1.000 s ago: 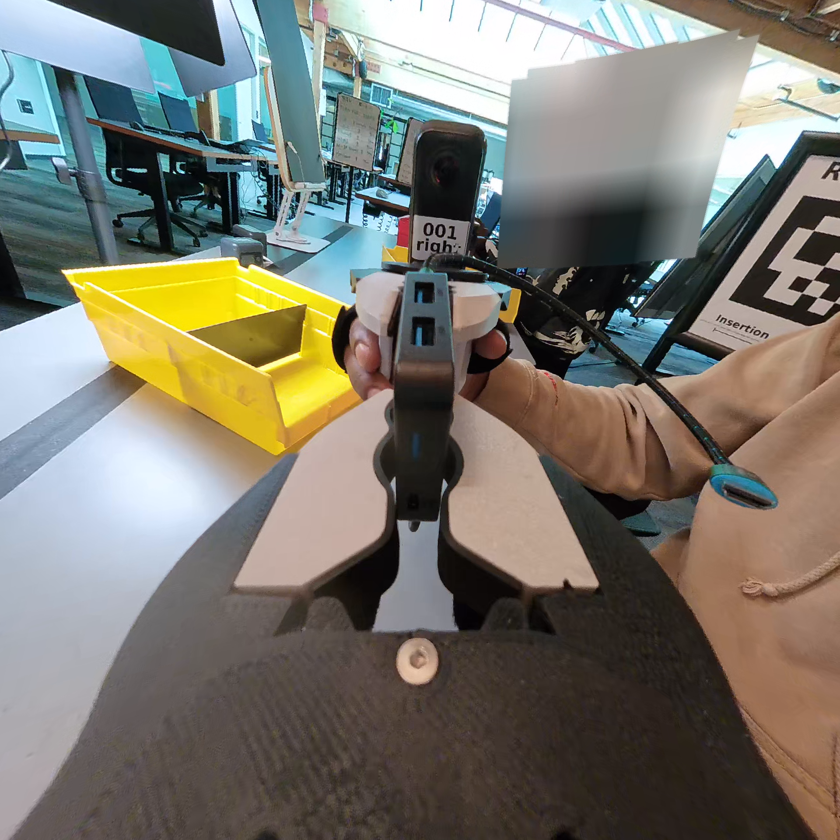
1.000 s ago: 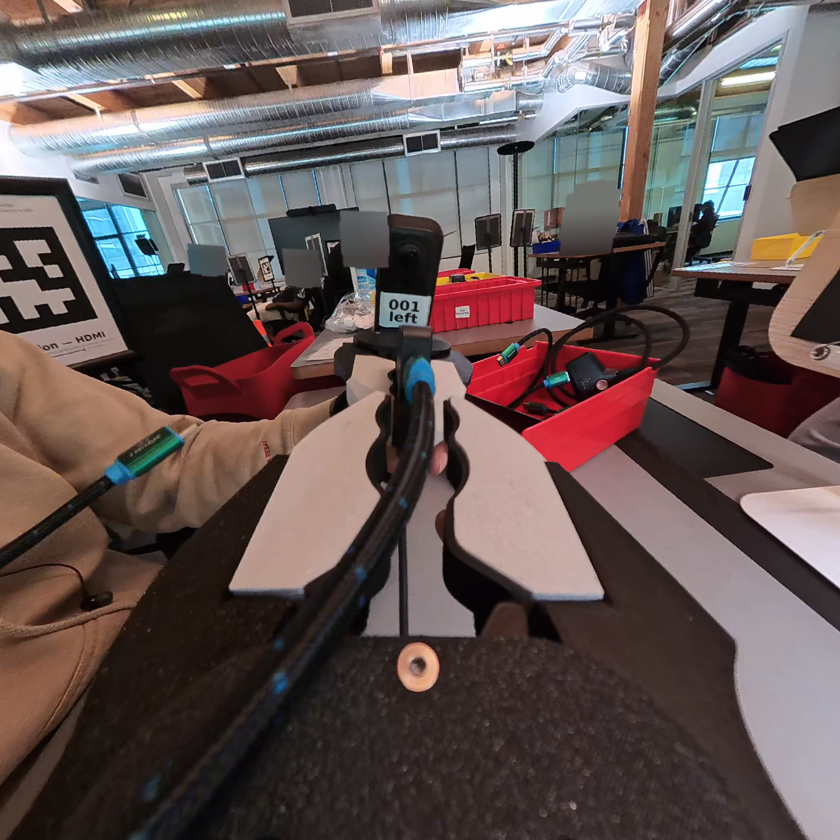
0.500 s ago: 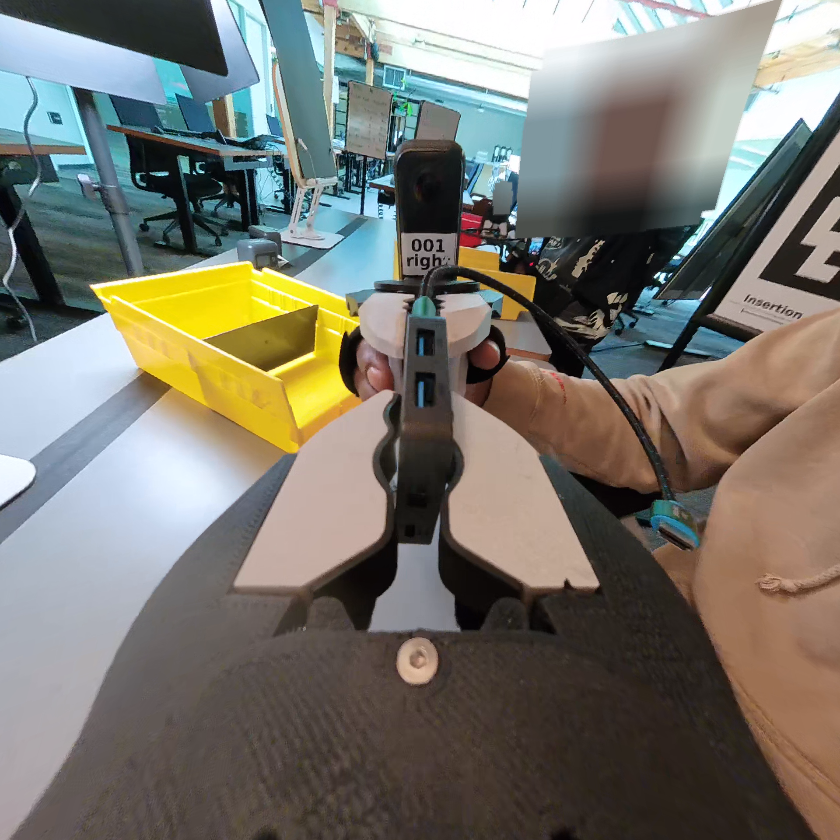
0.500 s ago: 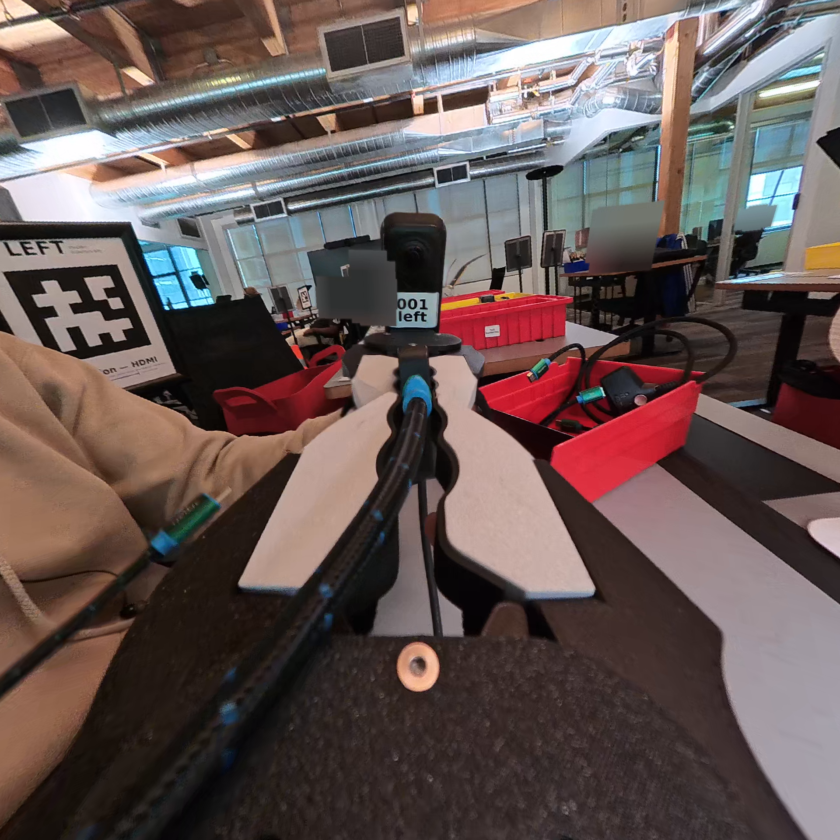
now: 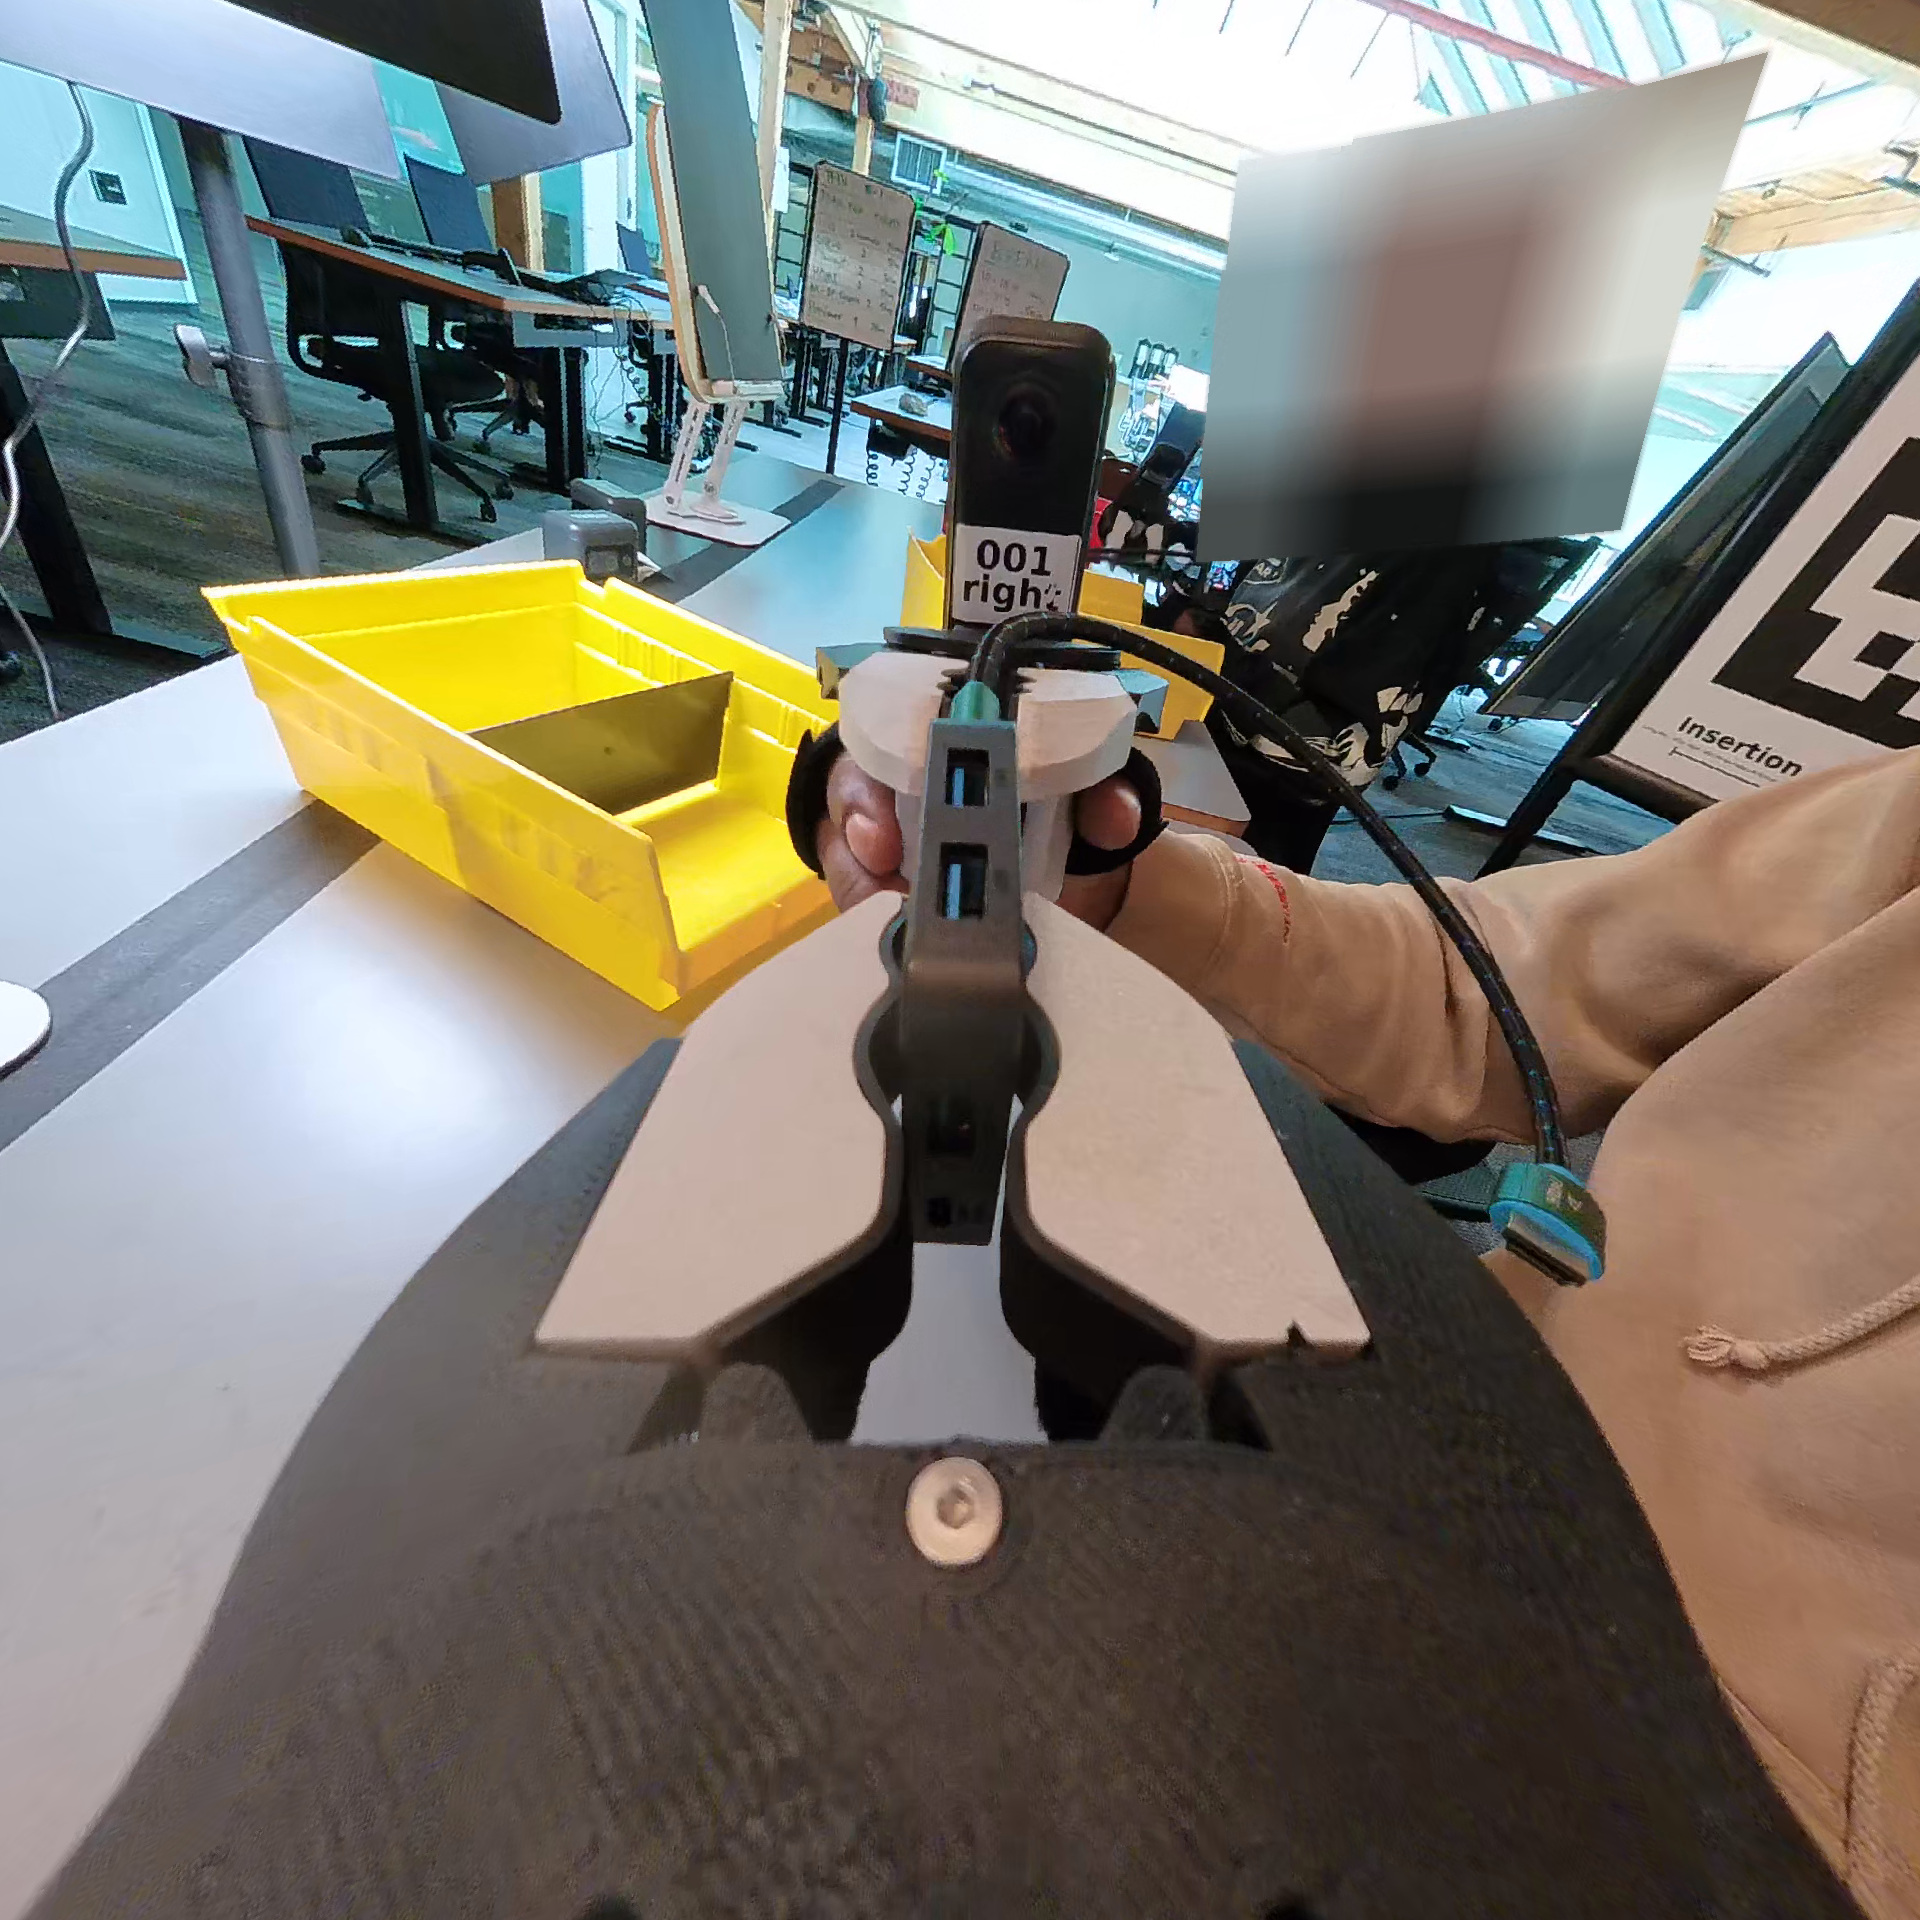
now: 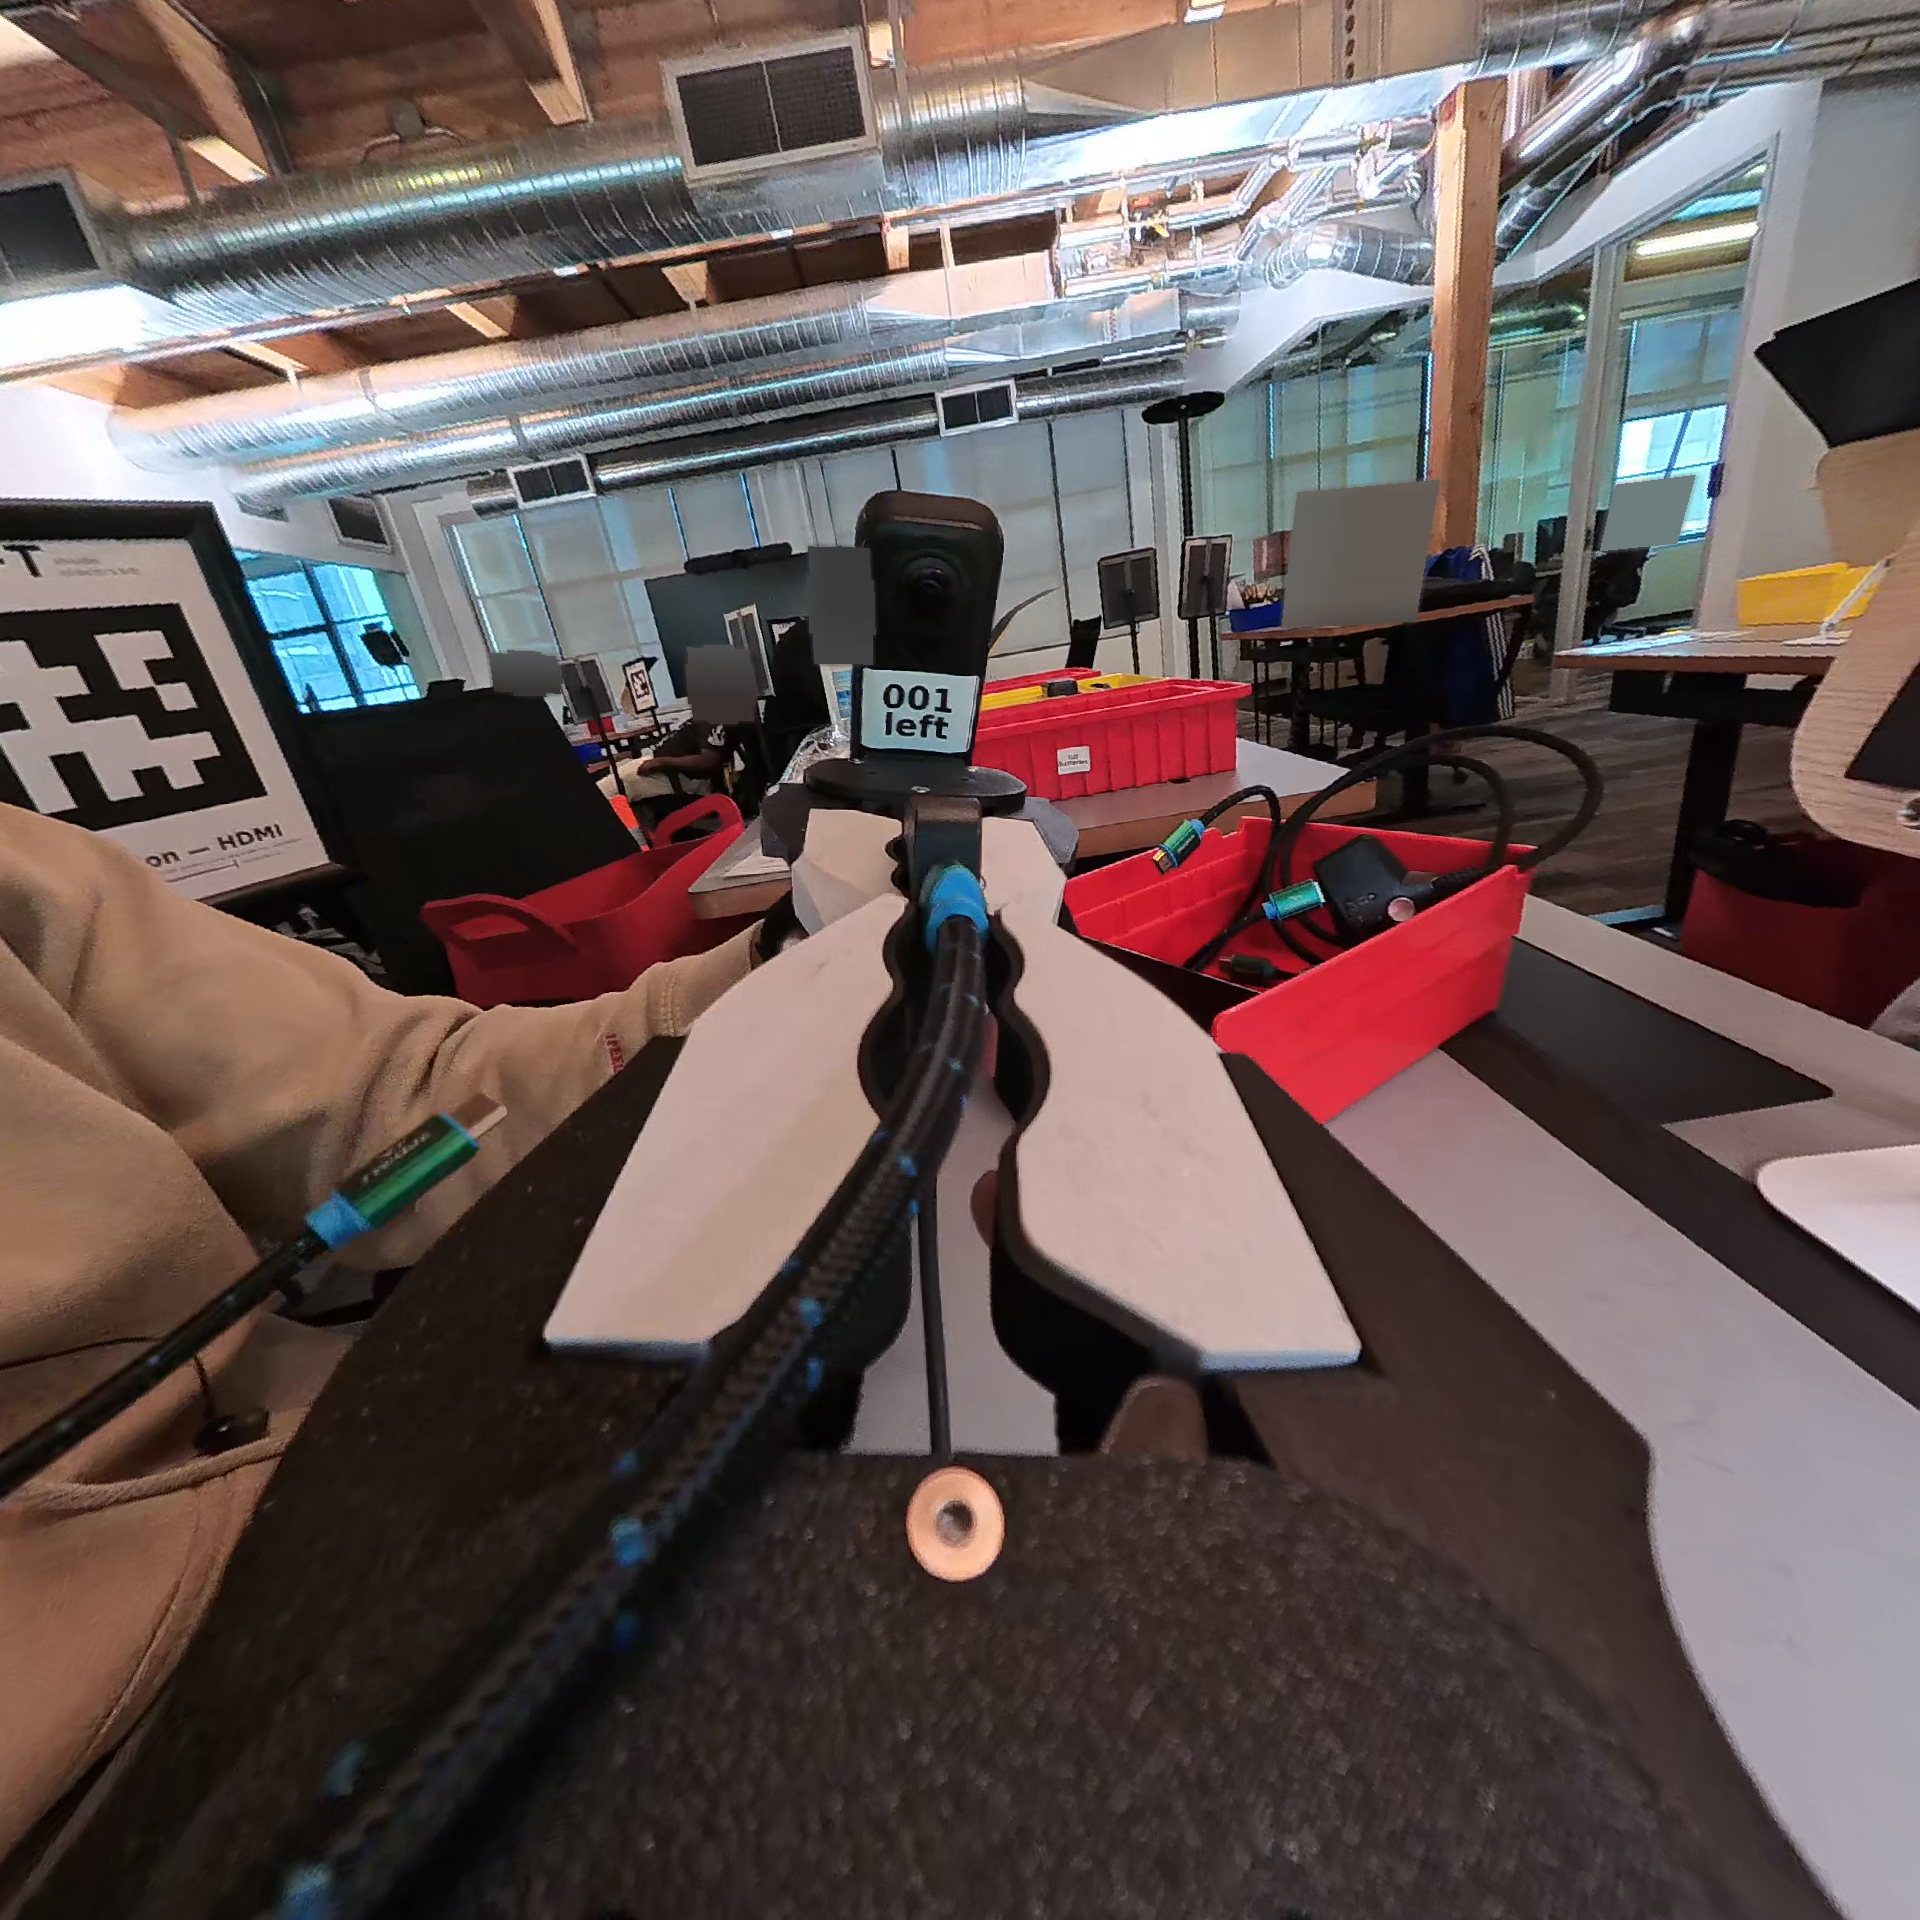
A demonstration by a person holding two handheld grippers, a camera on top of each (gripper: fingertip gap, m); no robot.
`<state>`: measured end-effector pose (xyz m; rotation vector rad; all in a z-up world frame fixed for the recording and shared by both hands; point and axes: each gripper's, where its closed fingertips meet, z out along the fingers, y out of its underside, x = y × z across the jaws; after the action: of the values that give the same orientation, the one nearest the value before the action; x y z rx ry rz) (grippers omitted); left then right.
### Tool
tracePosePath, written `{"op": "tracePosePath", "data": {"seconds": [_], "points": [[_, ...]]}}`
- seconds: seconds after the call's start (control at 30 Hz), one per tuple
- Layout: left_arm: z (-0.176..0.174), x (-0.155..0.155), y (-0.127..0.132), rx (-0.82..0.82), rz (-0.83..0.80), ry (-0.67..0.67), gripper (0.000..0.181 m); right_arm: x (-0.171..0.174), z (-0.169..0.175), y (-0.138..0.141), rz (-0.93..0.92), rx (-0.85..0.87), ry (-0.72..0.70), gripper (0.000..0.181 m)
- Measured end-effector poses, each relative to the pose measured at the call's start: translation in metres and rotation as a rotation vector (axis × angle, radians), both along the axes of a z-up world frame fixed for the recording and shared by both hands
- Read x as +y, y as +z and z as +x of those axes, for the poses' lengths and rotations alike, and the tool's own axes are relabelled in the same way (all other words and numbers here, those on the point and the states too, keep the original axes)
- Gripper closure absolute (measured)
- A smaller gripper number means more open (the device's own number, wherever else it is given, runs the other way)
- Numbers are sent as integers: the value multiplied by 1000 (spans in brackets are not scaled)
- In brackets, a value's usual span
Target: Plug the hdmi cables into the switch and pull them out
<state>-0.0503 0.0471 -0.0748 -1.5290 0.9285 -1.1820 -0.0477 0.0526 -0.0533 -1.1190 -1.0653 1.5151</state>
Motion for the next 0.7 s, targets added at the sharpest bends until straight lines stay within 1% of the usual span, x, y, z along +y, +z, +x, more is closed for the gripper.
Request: {"op": "tracePosePath", "data": {"seconds": [0.2,0.37,0.47,0.7], "points": [[3,-2,7,18,25,-3,167,-4,5,5,55,-14,17,171],[8,-11,21,13,60,-16,167,-13,11,16,128,-2,30,171],[11,-13,30,12,93,4,167,-17,16,23,144,24,45,171],[18,-13,37,-14,106,25,167,-17,23,29,154,54,53,171]]}}
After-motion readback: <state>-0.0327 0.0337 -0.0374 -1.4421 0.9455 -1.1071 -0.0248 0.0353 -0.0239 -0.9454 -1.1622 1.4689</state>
